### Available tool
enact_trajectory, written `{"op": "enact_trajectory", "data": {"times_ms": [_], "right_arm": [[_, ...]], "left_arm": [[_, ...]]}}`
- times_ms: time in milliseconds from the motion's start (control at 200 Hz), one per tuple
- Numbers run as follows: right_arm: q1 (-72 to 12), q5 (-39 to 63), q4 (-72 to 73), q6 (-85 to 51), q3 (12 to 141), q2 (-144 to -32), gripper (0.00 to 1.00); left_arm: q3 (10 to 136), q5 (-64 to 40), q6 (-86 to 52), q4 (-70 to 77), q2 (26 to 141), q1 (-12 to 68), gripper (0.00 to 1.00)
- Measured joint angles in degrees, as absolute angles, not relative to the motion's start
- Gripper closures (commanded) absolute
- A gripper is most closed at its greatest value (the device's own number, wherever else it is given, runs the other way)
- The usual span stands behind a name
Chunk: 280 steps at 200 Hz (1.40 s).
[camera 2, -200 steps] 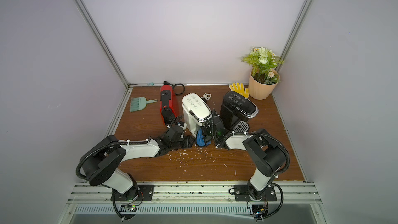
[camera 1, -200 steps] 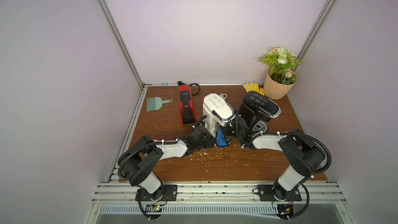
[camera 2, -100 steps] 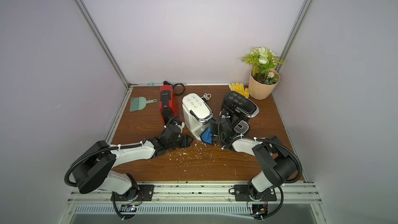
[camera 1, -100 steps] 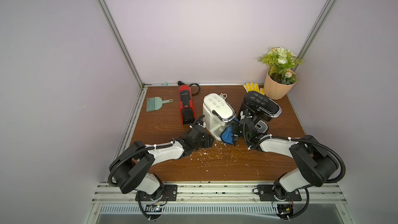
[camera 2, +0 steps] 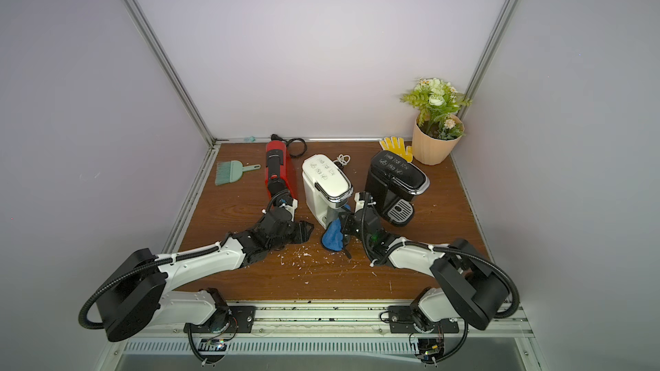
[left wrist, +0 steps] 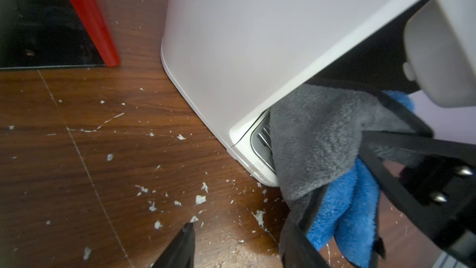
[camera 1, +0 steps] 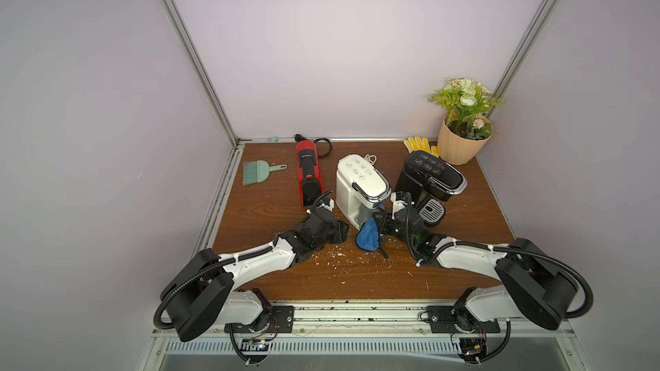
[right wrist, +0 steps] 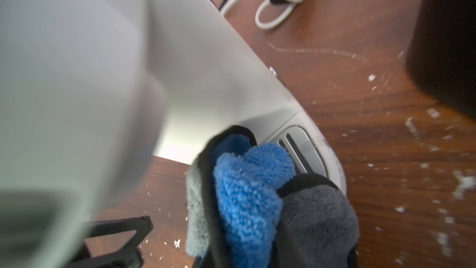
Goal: Wipe the surface of a coffee machine
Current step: Wipe the dirt from the surface of the coffee machine.
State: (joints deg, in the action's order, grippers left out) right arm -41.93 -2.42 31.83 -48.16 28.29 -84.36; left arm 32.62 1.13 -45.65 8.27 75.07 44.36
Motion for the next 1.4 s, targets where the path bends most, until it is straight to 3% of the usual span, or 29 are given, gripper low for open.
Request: {"op": "enact_trajectory", "data": {"times_ms": [245, 505, 736, 981, 1141, 1401], "right_arm": [[-42.2, -3.3, 37.8, -50.6, 31.7, -94.1, 1.00], [-37.9, -5.8, 39.2, -51.2, 32.0, -94.8, 1.00], [-35.0, -9.9, 35.0, -50.4, 30.6, -90.4, 1.00], [-35.5, -11.7, 29.0, -48.5, 24.9, -74.8, 1.00], [-35.8, -8.3, 29.0, -48.4, 23.3, -68.6, 1.00], [-36.0, 5.6, 40.8, -51.0, 24.3, -81.3, 1.00]], "left_arm": [[30.9, 2.1, -45.9, 6.7, 72.0, 44.4, 0.42], [27.1, 3.8, -46.9, 5.7, 68.8, 44.4, 0.42], [26.7, 3.9, -46.6, 5.7, 68.6, 44.4, 0.41], [26.7, 3.6, -45.5, 6.3, 64.4, 44.4, 0.39], [26.7, 2.9, -44.4, 8.5, 62.6, 44.4, 0.39], [27.4, 1.6, -43.0, 8.8, 64.5, 44.4, 0.39]]}}
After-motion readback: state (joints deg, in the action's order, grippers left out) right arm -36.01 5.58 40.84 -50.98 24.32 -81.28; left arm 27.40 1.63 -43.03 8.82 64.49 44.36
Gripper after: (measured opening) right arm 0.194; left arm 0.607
